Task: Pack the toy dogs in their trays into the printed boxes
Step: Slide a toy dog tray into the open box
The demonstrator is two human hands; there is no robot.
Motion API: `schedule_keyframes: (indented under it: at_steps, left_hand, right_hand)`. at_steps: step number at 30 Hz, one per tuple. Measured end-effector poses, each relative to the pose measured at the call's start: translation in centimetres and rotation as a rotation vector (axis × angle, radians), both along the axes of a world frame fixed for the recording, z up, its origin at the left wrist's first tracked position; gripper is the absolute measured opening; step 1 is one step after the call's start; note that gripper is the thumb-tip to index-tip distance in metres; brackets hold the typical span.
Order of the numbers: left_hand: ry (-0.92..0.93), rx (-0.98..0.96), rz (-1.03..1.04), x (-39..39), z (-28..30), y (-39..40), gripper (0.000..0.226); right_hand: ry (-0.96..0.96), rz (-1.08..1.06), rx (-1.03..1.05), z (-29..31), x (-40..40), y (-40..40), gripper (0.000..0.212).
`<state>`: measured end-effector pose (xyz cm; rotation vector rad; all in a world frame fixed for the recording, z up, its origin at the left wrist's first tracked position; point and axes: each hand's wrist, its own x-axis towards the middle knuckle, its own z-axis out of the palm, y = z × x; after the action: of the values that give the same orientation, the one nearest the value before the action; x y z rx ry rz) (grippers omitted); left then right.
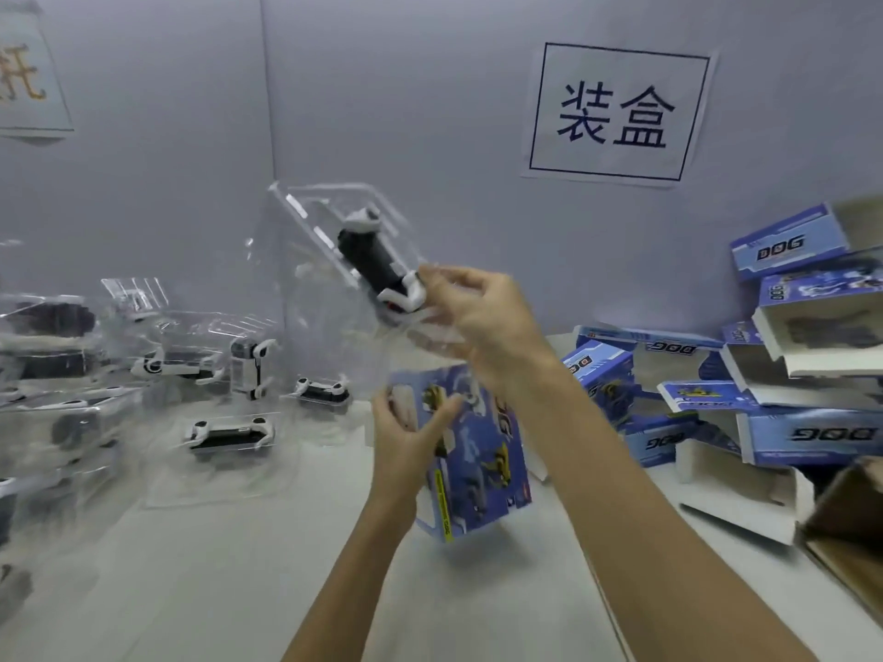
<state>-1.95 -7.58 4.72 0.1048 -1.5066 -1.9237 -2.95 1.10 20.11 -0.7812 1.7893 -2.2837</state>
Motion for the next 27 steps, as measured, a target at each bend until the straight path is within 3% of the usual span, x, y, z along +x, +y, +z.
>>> schedule_keyframes:
  at_steps: [3, 7, 11, 14, 17, 24, 27]
  left_hand:
    - [0.122, 0.083, 0.100, -0.1, -0.1, -2.0, 0.098]
    - [0.157, -0.238, 0.274, 0.2, -0.2, -3.6, 0.114]
    - [0.082, -0.651, 0.468, 0.0, -0.7, -4.3, 0.099]
    - [0.043, -0.710, 0.595, 0.0, -1.3, -4.1, 0.088]
    - [0.048, -0.712, 0.603, 0.1, -1.6, -4.3, 0.084]
    - [0.119, -1.040, 0.575, -0.4, -2.0, -5.3, 0.090]
    - [0.153, -1.070, 0.521, -0.3, -2.0, -5.7, 0.093]
  right_hand:
    - [-0.001, -0.024, -0.032, 1.4, -1.6, 3.7, 0.031]
    - [-0.026, -0.014, 0.060, 0.2, -4.2, 7.8, 0.021]
    - [-0.106, 0.077, 0.223, -1.8, -6.1, 10.4, 0.044]
    - [-0.135, 0.109, 0.297, -3.3, -7.6, 12.5, 0.038]
    - [-0.184, 0.120, 0.332, -5.7, -8.7, 13.5, 0.049]
    - [-0.219, 0.288, 0.386, -8.9, -10.0, 14.3, 0.037]
    - [-0.225, 0.335, 0.428, -9.1, -10.8, 14.8, 0.039]
